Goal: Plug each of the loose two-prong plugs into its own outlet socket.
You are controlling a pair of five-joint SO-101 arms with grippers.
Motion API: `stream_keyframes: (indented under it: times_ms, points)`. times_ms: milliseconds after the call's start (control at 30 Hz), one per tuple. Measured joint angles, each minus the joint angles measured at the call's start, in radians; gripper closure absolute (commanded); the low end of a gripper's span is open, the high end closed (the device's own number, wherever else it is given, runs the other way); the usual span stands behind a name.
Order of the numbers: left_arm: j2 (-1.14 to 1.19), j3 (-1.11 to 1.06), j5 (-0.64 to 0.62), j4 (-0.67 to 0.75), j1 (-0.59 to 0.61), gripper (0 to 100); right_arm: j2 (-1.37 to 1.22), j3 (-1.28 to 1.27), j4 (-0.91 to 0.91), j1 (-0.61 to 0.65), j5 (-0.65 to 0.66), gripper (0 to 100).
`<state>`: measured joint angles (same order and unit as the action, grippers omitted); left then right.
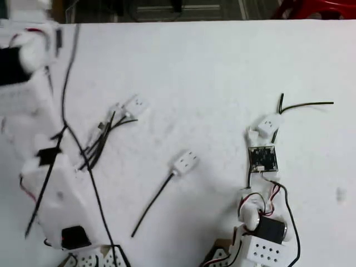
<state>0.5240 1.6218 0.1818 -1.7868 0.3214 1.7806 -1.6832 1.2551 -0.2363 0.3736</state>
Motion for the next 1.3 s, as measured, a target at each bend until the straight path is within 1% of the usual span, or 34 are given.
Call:
stream_keyframes:
  times_ms: [167, 300, 400, 533, 667, 800, 900, 1033, 1133, 1233, 1300]
  points:
    - [-0.193, -0.051, -0.029, -0.002, 0.054, 96, 0.000, 0.000, 0.000, 0.000, 0.000, 98.1]
    - [-0.404, -0.213, -0.031, -0.002, 0.061, 95, 0.000, 0.000, 0.000, 0.000, 0.000, 98.1]
    - [-0.597, -0.410, -0.031, -0.002, 0.061, 95, 0.000, 0.000, 0.000, 0.000, 0.000, 98.1]
    - [-0.858, -0.743, -0.031, -0.002, 0.061, 96, 0.000, 0.000, 0.000, 0.002, 0.000, 98.1]
    - [-1.088, -1.117, 0.040, 0.011, 0.051, 96, 0.000, 0.000, 0.000, 0.064, 0.000, 98.1]
    - [-1.312, -1.467, 0.087, 0.106, -0.011, 96, 0.000, 0.000, 0.000, 0.095, 0.000, 98.1]
    - [-1.498, -1.714, 0.094, 0.209, -0.089, 96, 0.000, 0.000, 0.000, 0.094, 0.000, 98.1]
    - [-1.760, -2.039, 0.094, 0.362, -0.196, 96, 0.000, 0.000, 0.000, 0.101, 0.000, 98.1]
    - [-1.956, -2.292, 0.094, 0.505, -0.269, 96, 0.000, 0.000, 0.000, 0.101, 0.000, 98.1]
    - [-2.131, -2.532, 0.094, 0.641, -0.319, 96, 0.000, 0.000, 0.000, 0.101, 0.000, 98.1]
    - [-2.234, -2.668, 0.094, 0.706, -0.339, 96, 0.000, 0.000, 0.000, 0.101, 0.000, 98.1]
